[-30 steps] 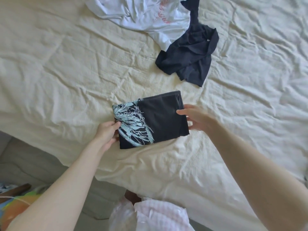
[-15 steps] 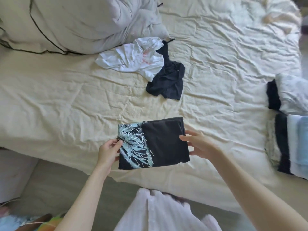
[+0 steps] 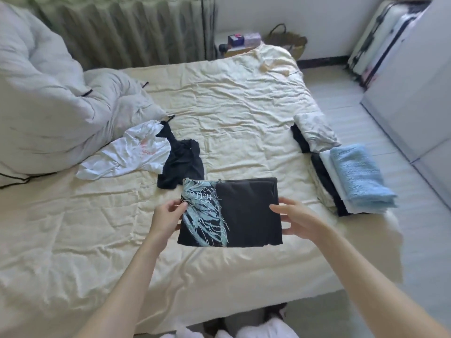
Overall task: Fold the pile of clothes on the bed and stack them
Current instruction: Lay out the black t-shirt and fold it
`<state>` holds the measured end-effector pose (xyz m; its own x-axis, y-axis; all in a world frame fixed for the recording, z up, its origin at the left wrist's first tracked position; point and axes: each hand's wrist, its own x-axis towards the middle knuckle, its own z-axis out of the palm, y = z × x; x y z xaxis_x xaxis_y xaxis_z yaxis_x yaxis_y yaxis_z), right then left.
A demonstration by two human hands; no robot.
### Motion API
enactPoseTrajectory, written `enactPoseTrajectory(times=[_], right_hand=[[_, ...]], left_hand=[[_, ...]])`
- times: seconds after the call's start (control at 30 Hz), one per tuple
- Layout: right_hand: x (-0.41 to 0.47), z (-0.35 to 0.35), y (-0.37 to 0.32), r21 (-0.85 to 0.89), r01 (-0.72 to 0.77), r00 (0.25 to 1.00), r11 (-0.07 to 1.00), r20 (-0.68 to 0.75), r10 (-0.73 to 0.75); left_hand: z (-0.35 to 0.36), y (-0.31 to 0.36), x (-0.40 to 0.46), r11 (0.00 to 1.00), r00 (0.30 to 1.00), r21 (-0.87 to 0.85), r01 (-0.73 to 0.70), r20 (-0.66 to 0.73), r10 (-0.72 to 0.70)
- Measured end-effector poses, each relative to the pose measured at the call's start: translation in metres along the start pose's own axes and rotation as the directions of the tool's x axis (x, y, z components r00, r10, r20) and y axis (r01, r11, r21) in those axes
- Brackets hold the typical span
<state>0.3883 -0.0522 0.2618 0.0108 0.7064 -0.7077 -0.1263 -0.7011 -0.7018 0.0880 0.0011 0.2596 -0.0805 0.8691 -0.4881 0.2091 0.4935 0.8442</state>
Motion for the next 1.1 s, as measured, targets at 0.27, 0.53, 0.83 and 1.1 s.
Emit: enactPoseTrajectory(times=[0.27, 0.53, 0.83, 1.1], right_hand=[[-0.01, -0.118, -0.012, 0.174, -0.025, 0.996, 0.985, -0.081, 0.039], [0.052, -0.253, -0.058, 0.422, -0.032, 0.994, 0.906, -0.081, 0.073], [0.205, -0.325, -0.122, 0.714, 0.144, 0.978, 0.685, -0.207, 0.01], [0.304, -0.357, -0.139, 0.843, 0.139, 0.972, 0.52, -0.216, 0.09]], left_hand=[[0.132, 0.066, 0.023, 0.959, 0.977, 0.226, -0.173, 0.162, 0.138], [0.318, 0.152, 0.114, 0.759, 0.936, 0.548, -0.351, 0.194, 0.293], [0.523, 0.248, 0.271, 0.335, 0.8, 0.798, -0.502, 0.281, 0.531], [0.609, 0.26, 0.356, 0.14, 0.743, 0.847, -0.514, 0.357, 0.567]])
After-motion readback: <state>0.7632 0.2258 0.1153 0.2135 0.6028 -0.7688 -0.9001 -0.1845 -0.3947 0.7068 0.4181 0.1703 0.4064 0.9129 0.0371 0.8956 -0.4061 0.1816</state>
